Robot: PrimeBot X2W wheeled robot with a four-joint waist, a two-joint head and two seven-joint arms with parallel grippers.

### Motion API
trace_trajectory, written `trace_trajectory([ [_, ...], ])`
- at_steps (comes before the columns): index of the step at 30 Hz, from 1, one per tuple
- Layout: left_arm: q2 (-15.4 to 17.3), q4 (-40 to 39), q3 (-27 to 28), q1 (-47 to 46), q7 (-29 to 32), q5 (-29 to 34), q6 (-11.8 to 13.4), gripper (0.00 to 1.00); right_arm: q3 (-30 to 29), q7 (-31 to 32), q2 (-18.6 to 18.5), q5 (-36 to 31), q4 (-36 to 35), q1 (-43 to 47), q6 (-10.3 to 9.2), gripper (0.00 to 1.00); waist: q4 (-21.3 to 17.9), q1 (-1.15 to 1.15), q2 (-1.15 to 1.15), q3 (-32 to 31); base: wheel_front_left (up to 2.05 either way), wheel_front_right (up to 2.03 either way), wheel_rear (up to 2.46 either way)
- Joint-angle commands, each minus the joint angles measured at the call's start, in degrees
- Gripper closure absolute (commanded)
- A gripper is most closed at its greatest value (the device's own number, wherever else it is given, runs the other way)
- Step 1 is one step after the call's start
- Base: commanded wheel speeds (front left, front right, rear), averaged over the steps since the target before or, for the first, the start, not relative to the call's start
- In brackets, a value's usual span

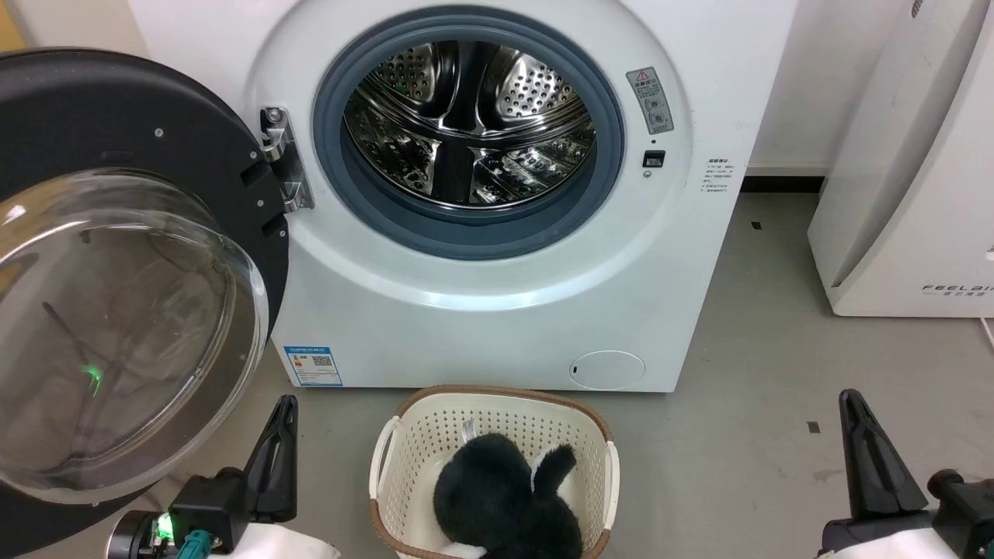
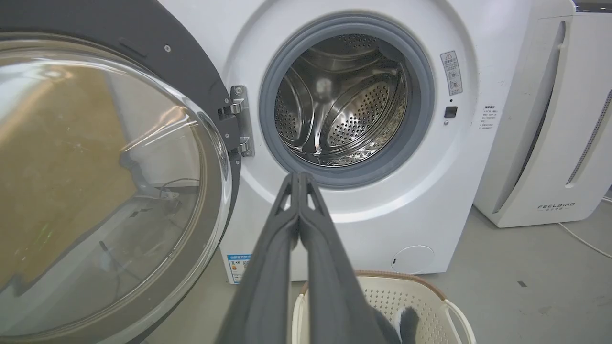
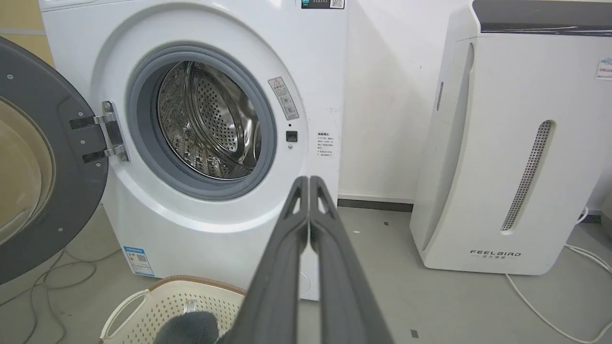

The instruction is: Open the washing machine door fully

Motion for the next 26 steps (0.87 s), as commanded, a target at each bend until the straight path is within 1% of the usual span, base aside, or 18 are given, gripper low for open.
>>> trace_trajectory([
  [1, 0.0, -0.3, -0.1, -0.3, 0.3, 0.2, 0.4, 1.0, 0.3, 0.3, 0.0, -0.4, 0.1, -0.6, 0.0, 1.0, 0.0, 0.0, 0.0, 0.0, 0.0, 0.0, 0.0],
  [26, -0.1, -1.2, -0.7, -0.8, 3.4, 0.6, 1.5, 1.0, 1.8, 3.5, 0.1, -1.1, 0.3, -1.6, 0.01, 1.0, -0.2, 0.0, 0.0, 0.7, 0.0, 0.0, 0.0],
])
